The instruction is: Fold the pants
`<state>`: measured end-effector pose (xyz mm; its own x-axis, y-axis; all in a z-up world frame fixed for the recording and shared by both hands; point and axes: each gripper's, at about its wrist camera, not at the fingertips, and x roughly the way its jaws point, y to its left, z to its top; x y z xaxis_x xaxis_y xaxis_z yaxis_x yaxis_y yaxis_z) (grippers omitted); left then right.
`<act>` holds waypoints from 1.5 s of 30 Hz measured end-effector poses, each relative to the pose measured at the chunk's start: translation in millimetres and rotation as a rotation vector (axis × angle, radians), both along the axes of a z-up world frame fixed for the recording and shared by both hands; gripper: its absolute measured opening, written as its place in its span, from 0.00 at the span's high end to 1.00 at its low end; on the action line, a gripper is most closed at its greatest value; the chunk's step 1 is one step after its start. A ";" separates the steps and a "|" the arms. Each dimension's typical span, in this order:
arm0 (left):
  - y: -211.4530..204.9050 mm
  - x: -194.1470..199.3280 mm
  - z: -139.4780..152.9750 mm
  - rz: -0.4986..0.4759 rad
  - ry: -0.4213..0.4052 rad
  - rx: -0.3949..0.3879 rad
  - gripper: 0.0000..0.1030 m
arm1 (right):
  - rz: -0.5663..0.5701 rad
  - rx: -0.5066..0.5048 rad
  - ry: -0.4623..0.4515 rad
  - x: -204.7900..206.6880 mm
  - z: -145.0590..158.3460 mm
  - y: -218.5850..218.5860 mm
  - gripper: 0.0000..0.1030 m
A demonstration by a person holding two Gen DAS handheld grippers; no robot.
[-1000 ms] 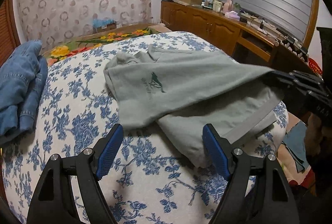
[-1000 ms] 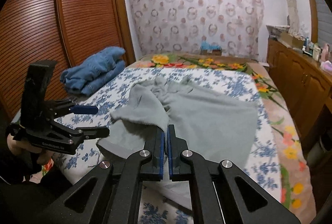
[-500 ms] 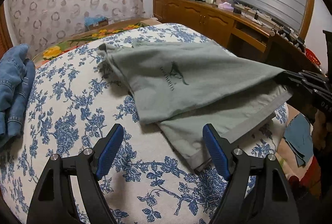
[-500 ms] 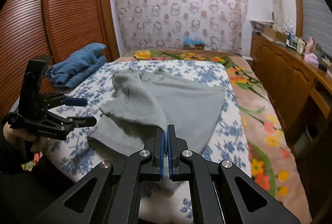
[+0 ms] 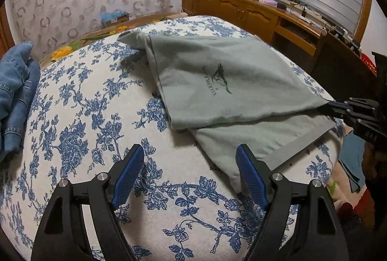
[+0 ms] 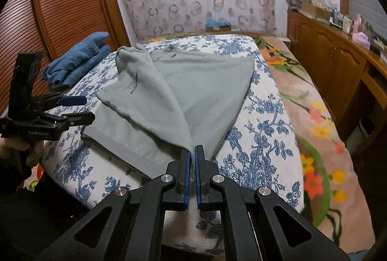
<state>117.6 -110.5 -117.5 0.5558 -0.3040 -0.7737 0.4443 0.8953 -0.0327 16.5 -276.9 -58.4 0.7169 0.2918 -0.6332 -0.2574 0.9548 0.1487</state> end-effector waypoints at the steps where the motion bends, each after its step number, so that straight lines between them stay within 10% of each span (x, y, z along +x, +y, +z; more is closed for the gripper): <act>1: -0.2 0.2 -1.4 0.001 0.004 0.002 0.23 | -0.002 0.006 0.002 2.0 0.6 -2.8 0.97; 14: 1.1 0.6 -9.4 0.005 0.005 0.001 0.22 | -0.006 -0.011 -0.061 -7.7 15.0 0.0 0.65; 45: 80.1 2.7 27.0 0.215 -0.123 -0.067 0.22 | 0.303 -0.092 -0.042 81.6 4.7 99.6 0.63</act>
